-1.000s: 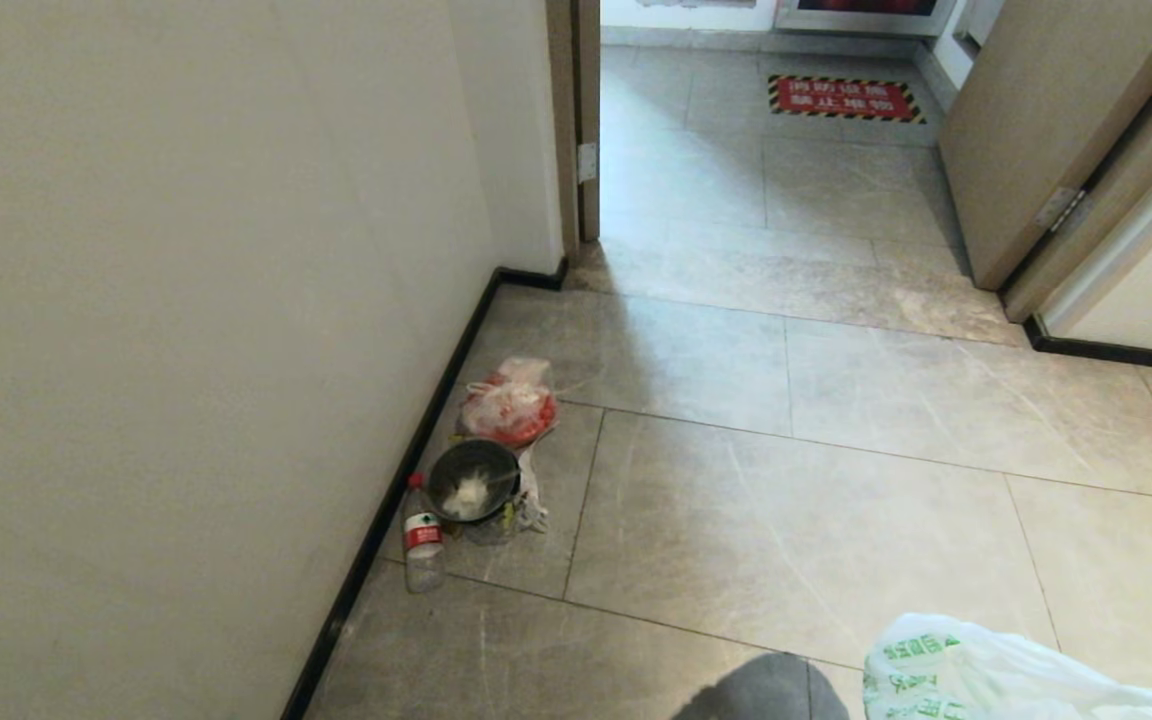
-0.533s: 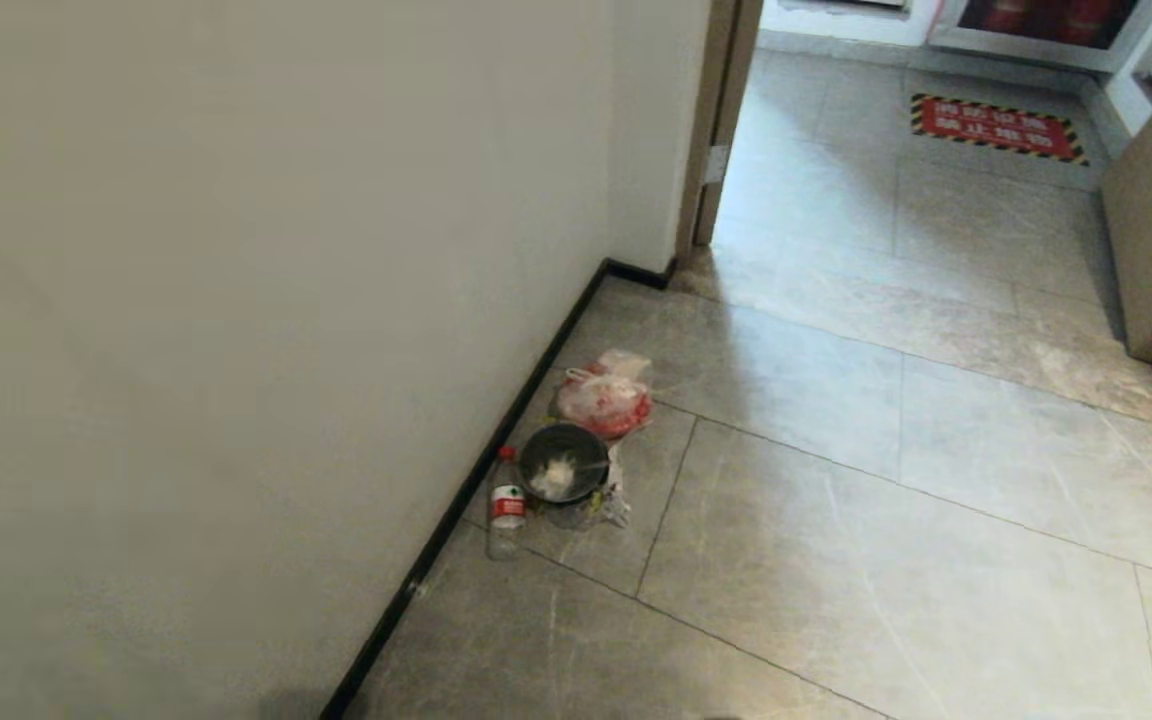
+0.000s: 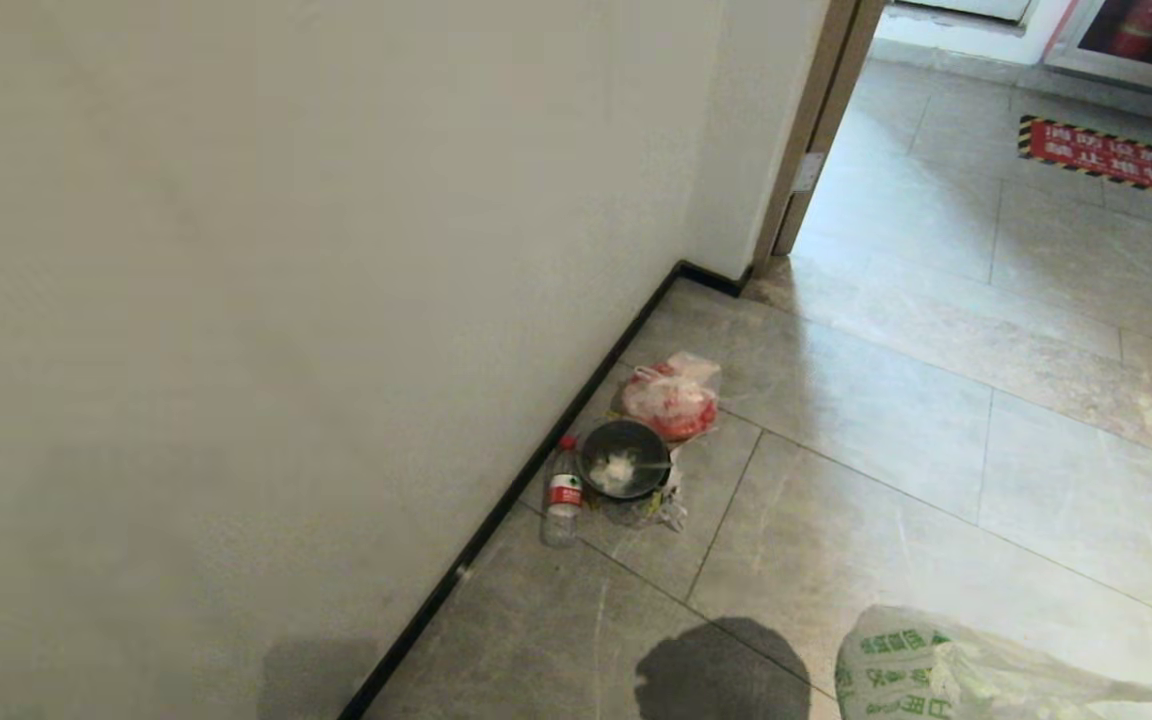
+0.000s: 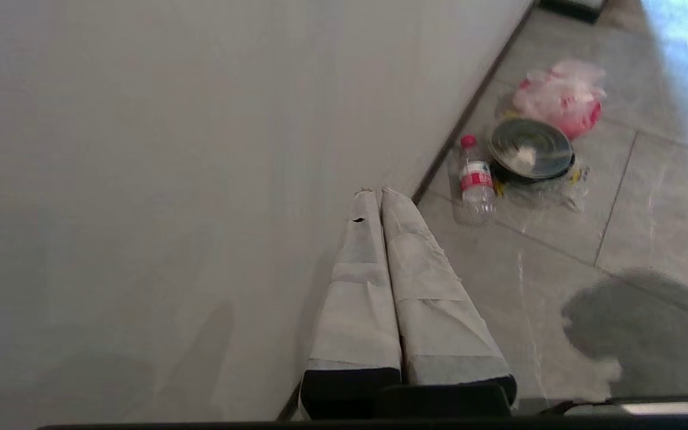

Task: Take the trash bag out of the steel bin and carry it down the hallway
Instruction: Put the trash bag at the door

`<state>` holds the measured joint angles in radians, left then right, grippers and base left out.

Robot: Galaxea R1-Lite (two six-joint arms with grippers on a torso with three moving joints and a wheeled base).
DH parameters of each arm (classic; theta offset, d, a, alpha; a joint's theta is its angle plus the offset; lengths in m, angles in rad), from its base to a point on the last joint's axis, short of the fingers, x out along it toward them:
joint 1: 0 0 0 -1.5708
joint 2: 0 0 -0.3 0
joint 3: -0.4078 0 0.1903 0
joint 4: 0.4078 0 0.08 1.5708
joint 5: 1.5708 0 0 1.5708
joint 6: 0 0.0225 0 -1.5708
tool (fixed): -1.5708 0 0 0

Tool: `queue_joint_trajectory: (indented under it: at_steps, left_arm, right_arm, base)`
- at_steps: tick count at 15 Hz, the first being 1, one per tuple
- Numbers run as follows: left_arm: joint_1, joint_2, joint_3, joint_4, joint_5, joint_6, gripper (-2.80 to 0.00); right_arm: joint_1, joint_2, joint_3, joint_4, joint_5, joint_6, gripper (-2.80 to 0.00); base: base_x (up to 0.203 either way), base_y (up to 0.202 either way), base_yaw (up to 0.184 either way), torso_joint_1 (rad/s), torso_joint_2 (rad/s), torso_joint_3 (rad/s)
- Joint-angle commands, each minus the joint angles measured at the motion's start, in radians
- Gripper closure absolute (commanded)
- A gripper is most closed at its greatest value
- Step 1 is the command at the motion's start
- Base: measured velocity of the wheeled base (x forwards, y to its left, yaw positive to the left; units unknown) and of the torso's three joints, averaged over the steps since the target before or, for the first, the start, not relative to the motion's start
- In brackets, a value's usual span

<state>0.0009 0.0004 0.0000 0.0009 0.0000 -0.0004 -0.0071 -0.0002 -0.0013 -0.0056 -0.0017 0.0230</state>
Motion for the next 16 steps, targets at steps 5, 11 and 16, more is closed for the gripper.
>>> queue_joint_trajectory:
  at_steps: [5, 11, 16]
  left_arm:
    - [-0.001, 0.0, 0.0, 0.001, 0.0, -0.001, 0.0]
    - [-0.001, 0.0, 0.0, 0.002, 0.0, -0.003, 0.0]
    - [-0.001, 0.0, 0.0, 0.001, 0.0, -0.003, 0.0]
  right_arm:
    - [-0.001, 0.0, 0.0, -0.001, 0.0, 0.0, 0.0]
    - [-0.001, 0.0, 0.0, -0.001, 0.0, 0.0, 0.0]
    - [-0.001, 0.0, 0.0, -0.001, 0.0, -0.002, 0.0]
  base:
    - [-0.055, 0.0, 0.002, 0.002, 0.0, -0.001]
    - [-0.186, 0.0, 0.004, 0.001, 0.01, 0.003]
    - [-0.151, 0.0, 0.005, 0.001, 0.0, -0.002]
